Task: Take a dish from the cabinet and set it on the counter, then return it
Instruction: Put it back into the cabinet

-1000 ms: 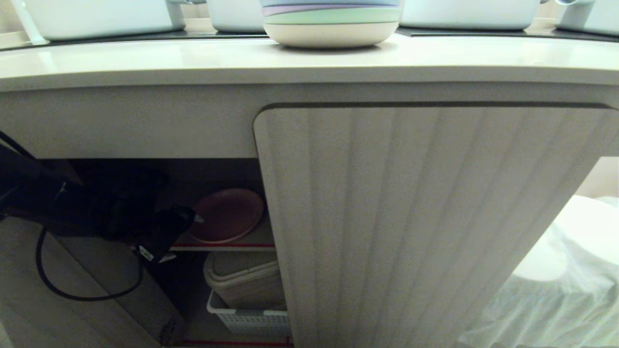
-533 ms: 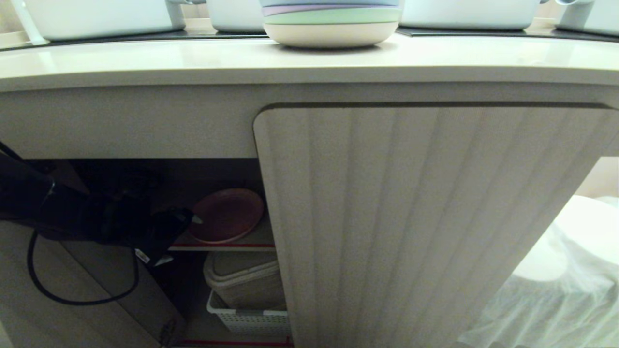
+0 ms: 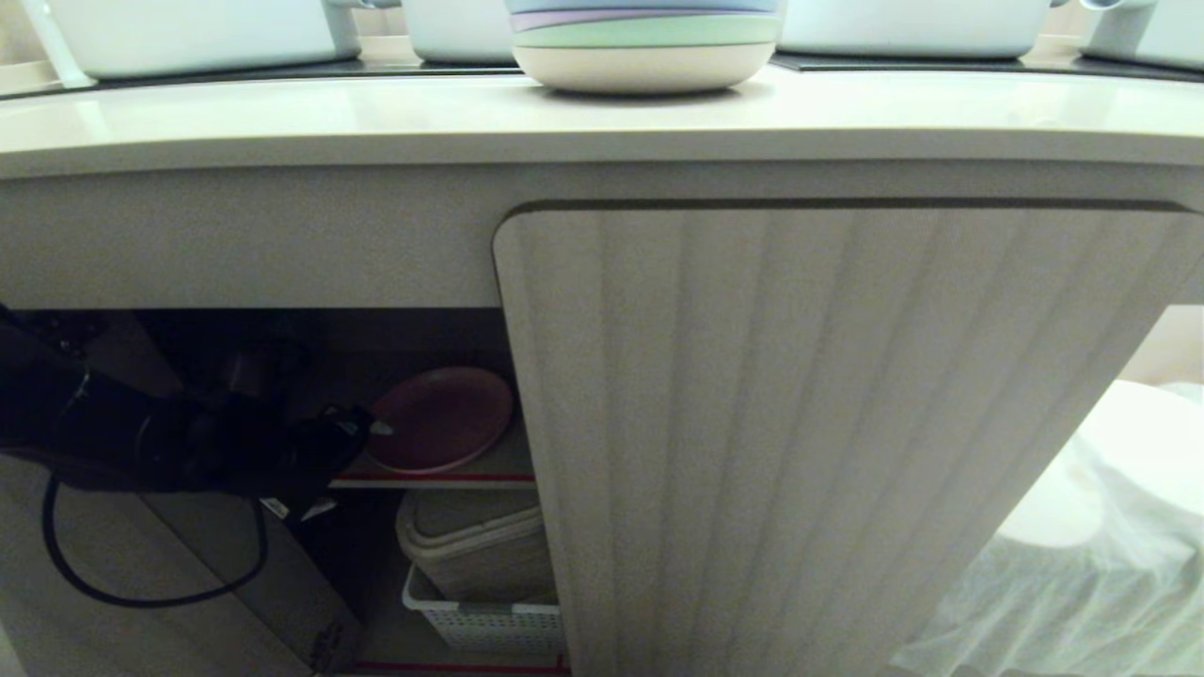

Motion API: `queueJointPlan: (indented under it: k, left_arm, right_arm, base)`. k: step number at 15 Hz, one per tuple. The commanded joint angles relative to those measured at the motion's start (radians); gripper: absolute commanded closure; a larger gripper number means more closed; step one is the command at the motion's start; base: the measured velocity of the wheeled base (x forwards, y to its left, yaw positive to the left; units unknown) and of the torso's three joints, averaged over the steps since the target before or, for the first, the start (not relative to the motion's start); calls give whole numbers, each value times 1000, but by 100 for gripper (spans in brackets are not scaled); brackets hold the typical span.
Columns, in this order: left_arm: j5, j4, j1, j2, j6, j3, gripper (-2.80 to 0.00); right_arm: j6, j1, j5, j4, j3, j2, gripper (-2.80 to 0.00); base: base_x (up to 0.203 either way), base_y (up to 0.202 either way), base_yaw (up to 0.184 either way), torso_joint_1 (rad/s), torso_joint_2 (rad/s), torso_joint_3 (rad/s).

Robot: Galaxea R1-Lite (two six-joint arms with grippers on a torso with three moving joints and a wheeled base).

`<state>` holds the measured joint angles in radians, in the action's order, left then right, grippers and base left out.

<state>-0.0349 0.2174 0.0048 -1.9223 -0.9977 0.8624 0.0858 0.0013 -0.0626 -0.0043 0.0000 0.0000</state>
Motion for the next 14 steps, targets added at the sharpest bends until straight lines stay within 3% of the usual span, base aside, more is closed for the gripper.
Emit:
queueJointPlan:
  k: [1,7,8,14]
  left_arm:
    - [1,68,-8,17,-5,-48,-280]
    - [30,76,-11,22,-6,-59,-280]
    - [30,76,-11,22,-6,-59,0]
    - [21,76,-14,65,-7,-93,0]
  right_arm:
    - [1,0,0,0,0,0,0]
    - [0,0,0,0,0,0,0]
    - [1,0,0,0,0,0,0]
    - [0,0,0,0,0,0,0]
  base:
    - [0,0,0,0,0,0]
    - [0,0,0,0,0,0]
    - [0,0,0,0,0,0]
    - [0,0,0,0,0,0]
